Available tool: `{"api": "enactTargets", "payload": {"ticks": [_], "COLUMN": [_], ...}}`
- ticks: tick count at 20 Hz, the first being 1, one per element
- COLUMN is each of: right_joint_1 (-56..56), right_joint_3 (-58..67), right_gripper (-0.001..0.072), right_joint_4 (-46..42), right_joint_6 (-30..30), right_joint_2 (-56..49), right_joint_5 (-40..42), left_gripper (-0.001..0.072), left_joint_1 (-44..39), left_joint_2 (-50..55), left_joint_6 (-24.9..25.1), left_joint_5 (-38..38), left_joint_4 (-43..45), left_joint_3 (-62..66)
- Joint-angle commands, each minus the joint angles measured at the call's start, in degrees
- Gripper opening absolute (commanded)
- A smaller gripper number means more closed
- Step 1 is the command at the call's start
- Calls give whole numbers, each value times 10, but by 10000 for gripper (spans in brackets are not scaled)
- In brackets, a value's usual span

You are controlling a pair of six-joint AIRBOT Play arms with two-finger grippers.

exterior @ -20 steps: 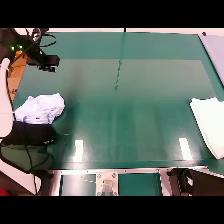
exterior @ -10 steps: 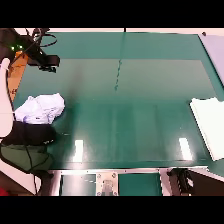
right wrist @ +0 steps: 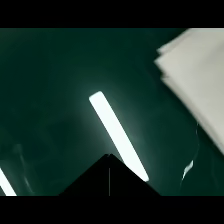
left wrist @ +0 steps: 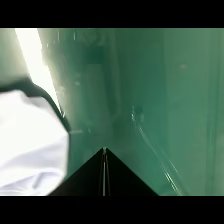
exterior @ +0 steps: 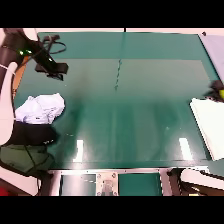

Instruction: Fold the shirts.

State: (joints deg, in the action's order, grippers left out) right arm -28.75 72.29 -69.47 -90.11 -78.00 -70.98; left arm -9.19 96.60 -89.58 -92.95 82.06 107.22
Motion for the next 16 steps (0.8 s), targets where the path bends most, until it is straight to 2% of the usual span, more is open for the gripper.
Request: {"api": "enactTargets", "payload": {"ticks": [1, 4, 6, 9, 16], "right_joint_1": [163, 213, 224, 227, 226], "right_joint_3": [14, 20, 30, 33, 32], "right_gripper": [15, 15, 15, 16, 16], "right_joint_4": [-35, -36, -37, -35, -34], "right_joint_6": [8, 28, 36, 36, 36], "right_joint_2": [-60, -81, -81, -81, -81], "right_joint_5": [5, 8, 10, 4, 5], "left_gripper": [26, 26, 26, 26, 27], "left_joint_1": [-65, -124, -159, -192, -169], "left_joint_2": [-41, -71, -73, -73, -73], "left_joint_6": [-45, -98, -123, -136, -135], "left_joint_5": [30, 80, 85, 101, 98], "left_joint_4": [5, 4, 3, 3, 0], "left_joint_3": [-93, -184, -216, -227, -227]}}
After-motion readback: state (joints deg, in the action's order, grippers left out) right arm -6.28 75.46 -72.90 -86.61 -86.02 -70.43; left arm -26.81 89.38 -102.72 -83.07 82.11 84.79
